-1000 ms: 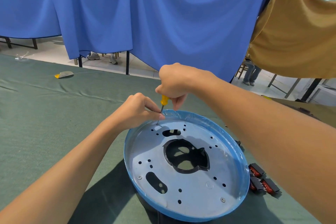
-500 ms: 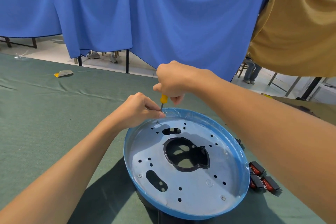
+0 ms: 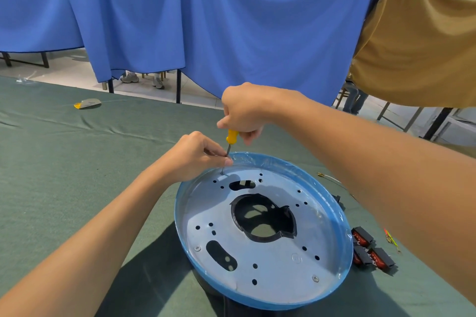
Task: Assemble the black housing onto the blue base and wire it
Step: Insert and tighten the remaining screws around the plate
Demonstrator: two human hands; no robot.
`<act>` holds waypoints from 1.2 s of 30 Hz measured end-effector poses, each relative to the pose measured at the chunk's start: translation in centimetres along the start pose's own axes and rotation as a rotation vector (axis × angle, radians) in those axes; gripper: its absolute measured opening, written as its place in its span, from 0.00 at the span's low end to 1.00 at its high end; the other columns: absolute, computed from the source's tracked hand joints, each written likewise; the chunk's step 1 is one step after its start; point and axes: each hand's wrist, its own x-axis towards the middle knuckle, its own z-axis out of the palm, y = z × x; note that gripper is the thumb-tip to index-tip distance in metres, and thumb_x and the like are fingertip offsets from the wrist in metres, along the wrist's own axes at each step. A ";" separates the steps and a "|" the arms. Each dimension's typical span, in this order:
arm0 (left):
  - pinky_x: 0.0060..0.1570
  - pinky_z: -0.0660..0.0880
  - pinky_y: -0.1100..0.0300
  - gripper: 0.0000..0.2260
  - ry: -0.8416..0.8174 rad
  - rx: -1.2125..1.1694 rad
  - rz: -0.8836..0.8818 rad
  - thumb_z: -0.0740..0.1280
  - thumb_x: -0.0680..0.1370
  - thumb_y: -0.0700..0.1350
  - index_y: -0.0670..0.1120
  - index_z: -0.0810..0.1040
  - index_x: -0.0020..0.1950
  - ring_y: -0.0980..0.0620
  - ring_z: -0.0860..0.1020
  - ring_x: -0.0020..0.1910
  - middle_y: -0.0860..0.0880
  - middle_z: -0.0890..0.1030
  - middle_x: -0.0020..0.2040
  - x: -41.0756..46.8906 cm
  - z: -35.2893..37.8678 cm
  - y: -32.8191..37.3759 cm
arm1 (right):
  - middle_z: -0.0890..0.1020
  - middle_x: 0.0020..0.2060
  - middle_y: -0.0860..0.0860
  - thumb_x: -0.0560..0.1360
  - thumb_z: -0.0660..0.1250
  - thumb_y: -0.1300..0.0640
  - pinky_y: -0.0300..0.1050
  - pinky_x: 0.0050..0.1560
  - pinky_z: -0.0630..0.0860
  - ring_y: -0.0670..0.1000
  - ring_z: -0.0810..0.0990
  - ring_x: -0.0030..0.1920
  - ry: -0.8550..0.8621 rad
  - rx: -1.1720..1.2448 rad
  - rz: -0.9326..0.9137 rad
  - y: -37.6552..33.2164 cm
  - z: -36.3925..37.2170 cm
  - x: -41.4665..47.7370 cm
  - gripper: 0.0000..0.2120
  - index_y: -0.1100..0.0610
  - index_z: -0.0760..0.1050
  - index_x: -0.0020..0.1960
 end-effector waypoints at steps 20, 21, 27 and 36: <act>0.50 0.75 0.42 0.05 -0.022 -0.004 -0.014 0.75 0.73 0.50 0.49 0.87 0.42 0.39 0.78 0.44 0.40 0.84 0.44 -0.1 -0.2 -0.1 | 0.78 0.24 0.48 0.77 0.66 0.57 0.42 0.29 0.74 0.46 0.82 0.28 0.153 -0.003 -0.205 1.0 0.1 0.1 0.11 0.52 0.74 0.35; 0.51 0.75 0.43 0.04 -0.020 0.000 -0.015 0.75 0.74 0.49 0.50 0.87 0.42 0.39 0.79 0.45 0.41 0.84 0.43 -0.1 -0.2 -0.1 | 0.76 0.24 0.51 0.78 0.64 0.56 0.44 0.30 0.76 0.49 0.83 0.27 0.185 -0.004 -0.191 1.0 0.5 0.2 0.14 0.54 0.71 0.34; 0.53 0.76 0.44 0.04 -0.021 0.020 -0.020 0.75 0.74 0.48 0.48 0.87 0.44 0.40 0.79 0.48 0.45 0.85 0.44 -0.2 -0.2 0.2 | 0.76 0.21 0.54 0.80 0.61 0.49 0.44 0.31 0.77 0.51 0.81 0.24 0.134 -0.043 -0.148 1.1 0.3 0.3 0.18 0.58 0.71 0.36; 0.54 0.76 0.46 0.03 -0.029 0.011 -0.031 0.75 0.74 0.47 0.49 0.87 0.44 0.45 0.81 0.48 0.45 0.85 0.45 -0.1 -0.3 0.2 | 0.72 0.28 0.54 0.81 0.60 0.54 0.43 0.28 0.72 0.55 0.82 0.30 0.155 -0.097 -0.119 0.3 0.5 0.4 0.16 0.56 0.65 0.35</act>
